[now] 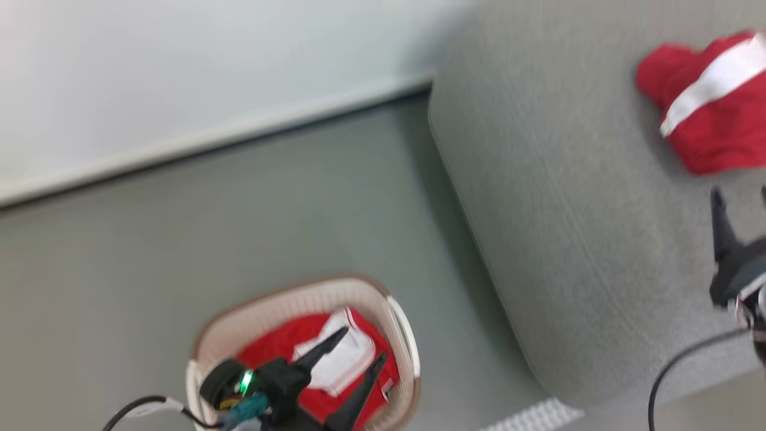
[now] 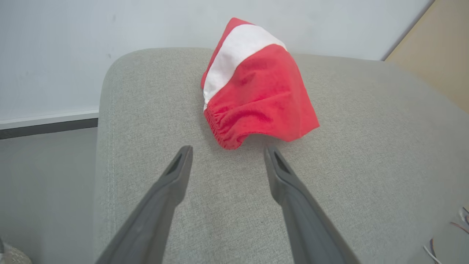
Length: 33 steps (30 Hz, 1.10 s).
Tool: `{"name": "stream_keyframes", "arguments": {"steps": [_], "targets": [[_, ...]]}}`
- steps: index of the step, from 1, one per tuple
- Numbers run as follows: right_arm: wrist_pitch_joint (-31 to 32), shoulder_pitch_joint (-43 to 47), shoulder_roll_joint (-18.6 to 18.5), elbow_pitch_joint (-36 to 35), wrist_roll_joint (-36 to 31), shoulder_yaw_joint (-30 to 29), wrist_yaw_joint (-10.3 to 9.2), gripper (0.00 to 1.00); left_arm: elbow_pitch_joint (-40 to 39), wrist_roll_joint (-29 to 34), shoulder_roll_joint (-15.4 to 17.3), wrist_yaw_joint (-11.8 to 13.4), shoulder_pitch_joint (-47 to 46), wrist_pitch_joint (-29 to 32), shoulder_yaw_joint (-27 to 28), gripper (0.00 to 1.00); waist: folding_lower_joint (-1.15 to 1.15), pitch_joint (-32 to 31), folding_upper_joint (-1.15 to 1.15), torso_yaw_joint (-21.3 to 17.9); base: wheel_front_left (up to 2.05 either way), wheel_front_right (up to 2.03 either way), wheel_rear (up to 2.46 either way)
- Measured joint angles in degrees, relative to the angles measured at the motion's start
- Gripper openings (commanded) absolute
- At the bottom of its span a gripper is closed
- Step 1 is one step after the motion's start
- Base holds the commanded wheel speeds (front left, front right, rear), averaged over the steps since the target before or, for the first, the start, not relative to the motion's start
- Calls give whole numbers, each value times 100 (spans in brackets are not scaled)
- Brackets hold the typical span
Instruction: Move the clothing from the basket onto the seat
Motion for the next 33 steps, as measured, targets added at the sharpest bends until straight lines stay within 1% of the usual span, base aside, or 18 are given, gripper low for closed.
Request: {"name": "stream_keyframes", "arguments": {"steps": [2,4,7,10,13,15,18,22,25,26,27,28,30,33], "targets": [[178,415,-40,-366,-15,4,0,100,67,-98,-66,19,251,-15,143,100,-1,-298,0,56,0,0,0],[279,884,-37,-773,18,-136,0,100,90,-103,-124,14,498,-16,320,100,-1,-590,0,124,0,0,0],[407,1495,118,-1553,-52,-394,0,100,65,-75,-177,67,832,-23,742,100,-1,-989,-1,248,0,0,0],[516,2032,512,-2327,-292,-694,0,100,34,51,-187,116,1199,-23,1181,100,0,-1320,-1,409,0,0,0],[583,2549,950,-3019,-568,-845,0,100,-5,204,-218,174,1547,-23,1649,100,0,-1565,-1,632,0,0,0],[583,2837,1196,-3373,-699,-883,0,100,-52,325,-260,225,1780,-29,1976,100,0,-1686,0,802,0,0,0],[530,3243,1590,-3793,-914,-894,0,100,-144,448,-335,236,2147,-31,2490,100,1,-1849,0,1057,0,0,0],[392,3622,2042,-4116,-1206,-722,0,100,-247,670,-392,231,2650,-32,3140,100,1,-2058,0,1346,0,0,0],[323,3884,2325,-4187,-1280,-619,0,100,-260,799,-405,215,3030,-32,3553,100,1,-2216,0,1504,0,0,0],[300,3962,2377,-4195,-1291,-564,0,100,-256,840,-413,208,3147,-32,3715,100,1,-2264,0,1548,0,0,0],[297,4072,2457,-4186,-1341,-457,0,100,-249,917,-449,160,3354,-32,4009,100,1,-2349,0,1624,0,0,0],[297,4104,2490,-4179,-1360,-402,0,100,-249,988,-476,129,3445,-32,4146,100,1,-2385,0,1654,0,0,0],[296,4174,2551,-4153,-1389,-324,0,100,-211,1042,-513,20,3624,-32,4335,100,1,-2448,0,1700,0,0,0],[290,4258,2599,-4076,-1393,-249,0,100,-158,1124,-617,-80,3895,-32,4647,100,1,-2496,0,1713,0,0,0]]}}
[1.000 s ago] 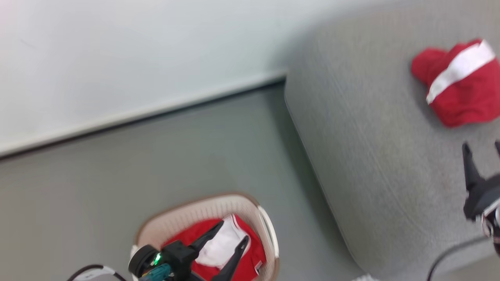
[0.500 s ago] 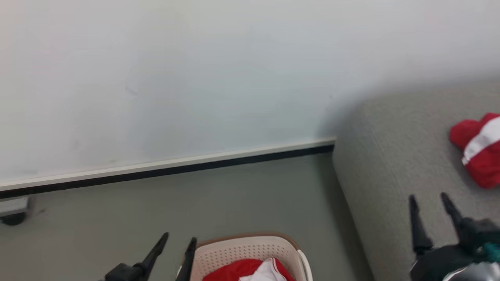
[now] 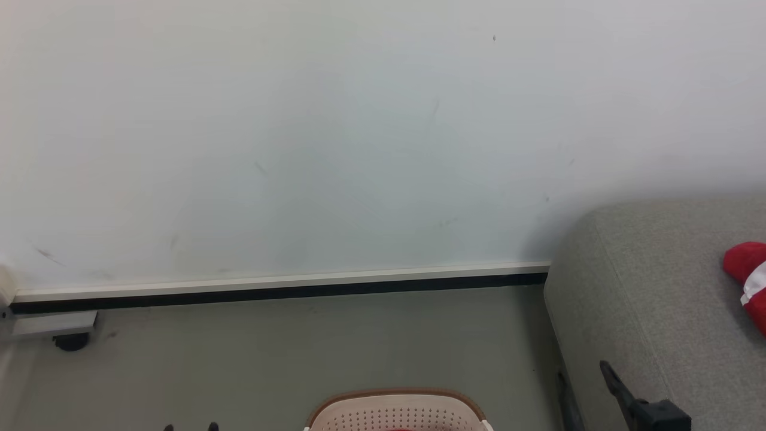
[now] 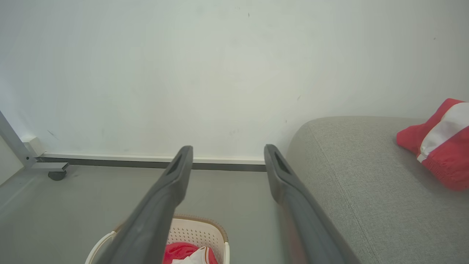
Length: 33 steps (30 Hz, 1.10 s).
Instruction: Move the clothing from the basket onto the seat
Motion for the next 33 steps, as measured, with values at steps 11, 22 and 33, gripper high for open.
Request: {"name": "stream_keyframes", "arguments": {"steps": [11,22,33], "targets": [[-186,322,57,391,-158,-64,0,100,115,806,-358,-149,470,0,601,100,1,46,0,-15,0,0,0],[-254,379,74,598,-110,-192,0,100,-60,720,-954,-737,579,0,1503,100,1,4,1,-51,0,0,0],[-245,358,76,500,-89,-153,0,100,31,1070,-1183,-1145,492,0,1726,100,1,12,1,-129,0,0,0]]}}
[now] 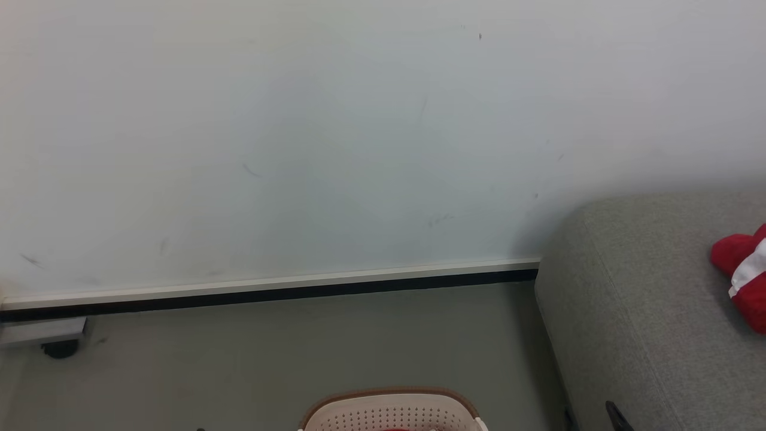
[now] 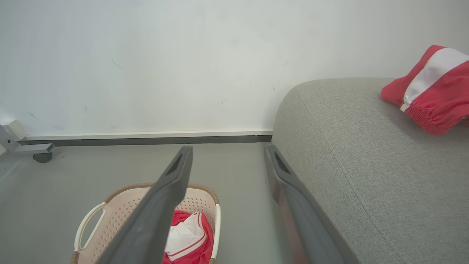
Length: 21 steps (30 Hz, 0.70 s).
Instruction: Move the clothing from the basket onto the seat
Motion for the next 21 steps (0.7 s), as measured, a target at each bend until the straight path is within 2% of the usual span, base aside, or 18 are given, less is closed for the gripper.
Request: {"name": "stream_keyframes", "arguments": {"steps": [21], "targets": [[57,-92,1,13,-37,220,0,100,305,345,-237,-272,-8,0,142,100,0,80,1,-144,0,0,0]]}}
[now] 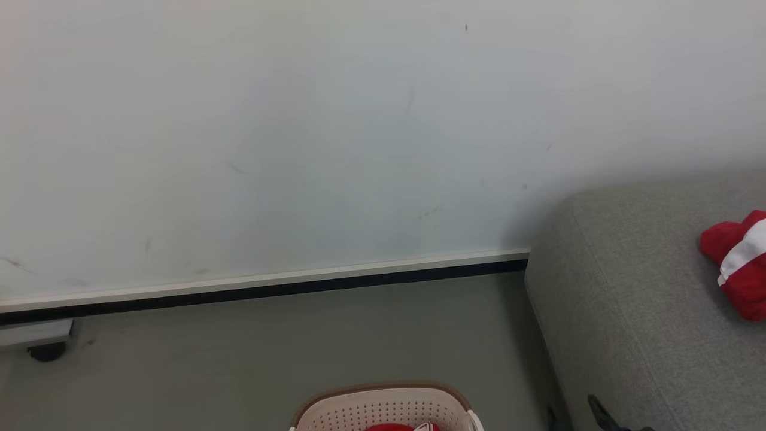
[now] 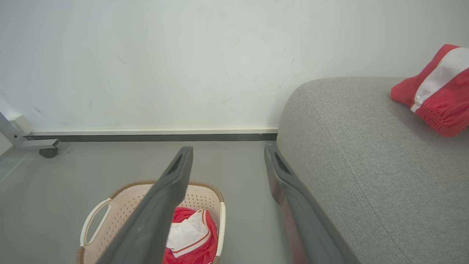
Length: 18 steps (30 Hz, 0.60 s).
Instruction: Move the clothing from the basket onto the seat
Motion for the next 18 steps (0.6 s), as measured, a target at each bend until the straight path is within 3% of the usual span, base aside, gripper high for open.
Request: {"name": "stream_keyframes", "arguments": {"steps": [9,18], "targets": [[86,-194,3,-34,-78,315,0,100,957,19,-105,-100,-450,102,-425,100,0,195,0,-317,0,0,0],[83,-750,3,-91,-234,740,0,100,2538,278,-200,-49,-1960,494,-1049,100,0,746,0,-844,0,0,0]]}}
